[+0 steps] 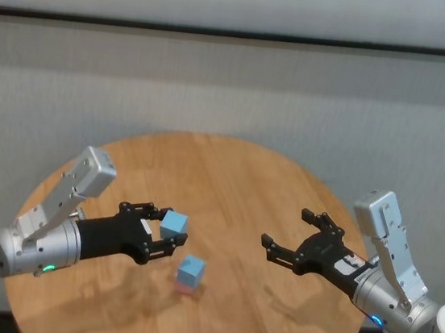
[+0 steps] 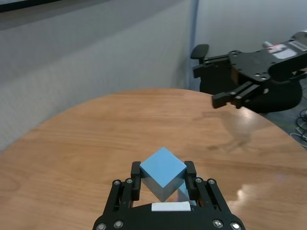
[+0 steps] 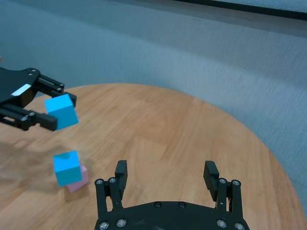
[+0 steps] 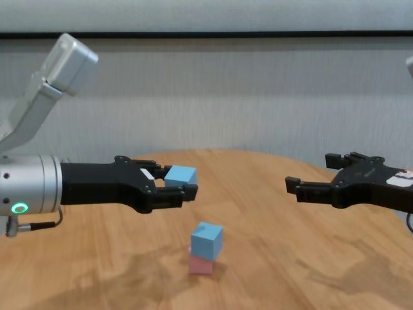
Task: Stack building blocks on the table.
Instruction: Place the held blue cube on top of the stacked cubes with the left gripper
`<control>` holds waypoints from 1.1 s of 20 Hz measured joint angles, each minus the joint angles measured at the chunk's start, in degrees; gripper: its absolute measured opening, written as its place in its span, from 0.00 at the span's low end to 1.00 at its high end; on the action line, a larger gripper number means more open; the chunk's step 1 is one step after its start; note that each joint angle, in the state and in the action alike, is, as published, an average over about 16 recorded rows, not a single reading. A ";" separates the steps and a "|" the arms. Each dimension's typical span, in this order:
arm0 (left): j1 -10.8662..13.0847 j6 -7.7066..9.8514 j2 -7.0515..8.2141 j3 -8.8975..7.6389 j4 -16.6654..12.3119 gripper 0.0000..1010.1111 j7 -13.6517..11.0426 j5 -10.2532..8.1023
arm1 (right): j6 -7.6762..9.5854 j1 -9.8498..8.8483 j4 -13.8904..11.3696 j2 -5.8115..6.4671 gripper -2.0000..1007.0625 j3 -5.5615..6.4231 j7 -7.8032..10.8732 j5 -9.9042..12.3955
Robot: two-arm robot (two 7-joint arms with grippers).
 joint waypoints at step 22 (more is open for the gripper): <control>-2.84 -0.65 -1.58 4.58 4.27 0.56 -1.03 -1.85 | 0.00 0.00 0.00 0.00 0.99 0.00 0.00 0.00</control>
